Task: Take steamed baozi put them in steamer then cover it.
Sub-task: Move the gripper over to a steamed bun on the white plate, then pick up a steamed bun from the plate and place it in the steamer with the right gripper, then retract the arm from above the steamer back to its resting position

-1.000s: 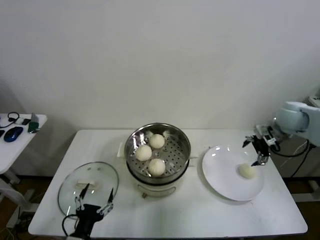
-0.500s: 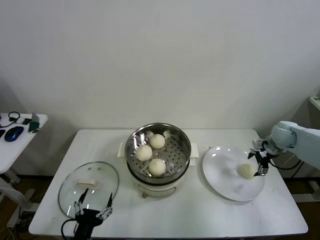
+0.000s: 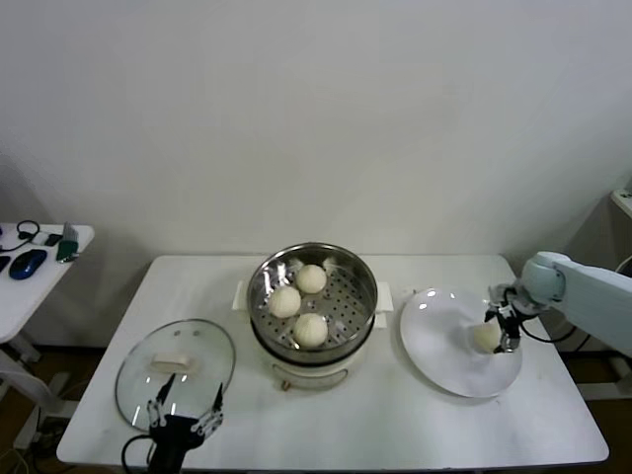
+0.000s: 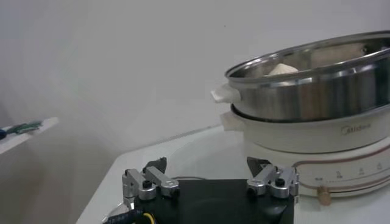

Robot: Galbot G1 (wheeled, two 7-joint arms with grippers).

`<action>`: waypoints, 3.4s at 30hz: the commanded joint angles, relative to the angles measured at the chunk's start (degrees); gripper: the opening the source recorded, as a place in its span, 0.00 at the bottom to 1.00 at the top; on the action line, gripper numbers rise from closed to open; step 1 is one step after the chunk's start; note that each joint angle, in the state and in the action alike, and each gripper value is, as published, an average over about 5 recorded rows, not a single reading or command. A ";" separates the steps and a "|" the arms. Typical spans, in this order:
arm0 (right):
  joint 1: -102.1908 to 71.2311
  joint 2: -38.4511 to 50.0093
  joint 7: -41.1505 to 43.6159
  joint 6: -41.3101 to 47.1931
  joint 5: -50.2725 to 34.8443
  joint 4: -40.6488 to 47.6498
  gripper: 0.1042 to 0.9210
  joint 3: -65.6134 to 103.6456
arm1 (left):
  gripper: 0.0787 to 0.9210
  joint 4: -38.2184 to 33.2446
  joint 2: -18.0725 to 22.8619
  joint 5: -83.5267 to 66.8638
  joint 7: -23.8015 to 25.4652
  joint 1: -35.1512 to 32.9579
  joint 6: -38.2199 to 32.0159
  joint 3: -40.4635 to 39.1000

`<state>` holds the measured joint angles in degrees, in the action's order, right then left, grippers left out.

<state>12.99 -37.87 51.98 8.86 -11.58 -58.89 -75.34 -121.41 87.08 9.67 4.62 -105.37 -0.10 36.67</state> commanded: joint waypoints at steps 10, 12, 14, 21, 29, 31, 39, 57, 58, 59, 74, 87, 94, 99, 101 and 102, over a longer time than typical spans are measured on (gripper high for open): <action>18.92 2.63 2.29 -0.63 -9.63 -8.94 0.67 -10.78 | 0.88 -0.22 0.18 0.11 -0.03 0.60 0.22 -0.50; 28.44 1.76 2.99 -1.27 -13.50 -11.30 0.67 -17.40 | 0.88 -0.28 0.06 0.15 0.00 0.68 0.25 -0.63; 37.67 -0.18 4.26 -1.62 -17.46 -13.32 0.67 -22.92 | 0.88 -0.27 -0.08 0.17 0.01 0.75 0.26 -0.73; 54.65 -10.13 4.33 3.06 -32.95 -21.59 0.67 -25.74 | 0.88 -0.26 -0.23 0.07 0.03 0.92 0.29 -0.96; 49.26 -17.54 -3.78 10.96 -40.45 -32.46 0.67 -19.21 | 0.88 -0.93 -0.18 -0.09 0.15 0.72 0.48 -0.88; 46.22 -18.79 -5.39 11.84 -39.59 -33.48 0.67 -18.99 | 0.88 -0.97 -0.19 -0.16 0.16 0.71 0.48 -0.77; 33.39 -22.78 -9.40 14.11 -32.39 -29.81 0.67 -17.54 | 0.88 -0.88 -0.22 -0.37 0.13 0.74 0.35 -0.61; 22.37 -24.07 -10.88 14.74 -23.53 -22.16 0.67 -14.73 | 0.88 -0.26 -0.69 -0.78 0.20 1.47 0.47 -0.50; 22.32 -24.10 -10.85 14.70 -23.60 -21.93 0.67 -14.54 | 0.88 -0.28 -0.72 -0.80 0.21 1.48 0.49 -0.46; 22.39 -24.12 -10.78 14.66 -23.71 -21.78 0.67 -14.41 | 0.88 -0.30 -0.75 -0.83 0.21 1.47 0.50 -0.43; 31.36 -21.40 -5.00 9.01 -36.99 -21.00 0.88 -13.84 | 0.88 -1.05 -0.91 -0.33 0.55 1.22 0.52 -0.39; 13.53 -4.08 -43.21 22.40 -41.81 -27.83 0.88 22.33 | 0.88 -1.11 -1.21 -0.26 0.11 1.94 2.12 -0.95; -17.82 6.40 -56.40 18.69 -40.36 -34.67 0.88 54.01 | 0.88 -0.34 -2.53 -1.40 -1.16 3.98 1.49 -0.55; -43.87 13.57 -54.05 8.15 -35.99 -38.86 0.88 74.08 | 0.88 -0.11 -3.35 -2.03 -2.02 5.61 1.34 -0.19; -57.07 12.84 -53.05 5.20 -34.23 -39.60 0.88 86.20 | 0.88 -0.15 -3.62 -2.22 -2.02 5.99 1.45 -0.04; -64.43 11.61 -52.36 3.56 -33.19 -39.92 0.88 92.95 | 0.88 -0.19 -3.70 -2.24 -1.99 6.19 1.48 0.06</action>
<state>3.51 -35.98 10.19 23.19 -50.19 -91.64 -35.01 -121.74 84.18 8.26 3.44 -101.15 1.31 36.46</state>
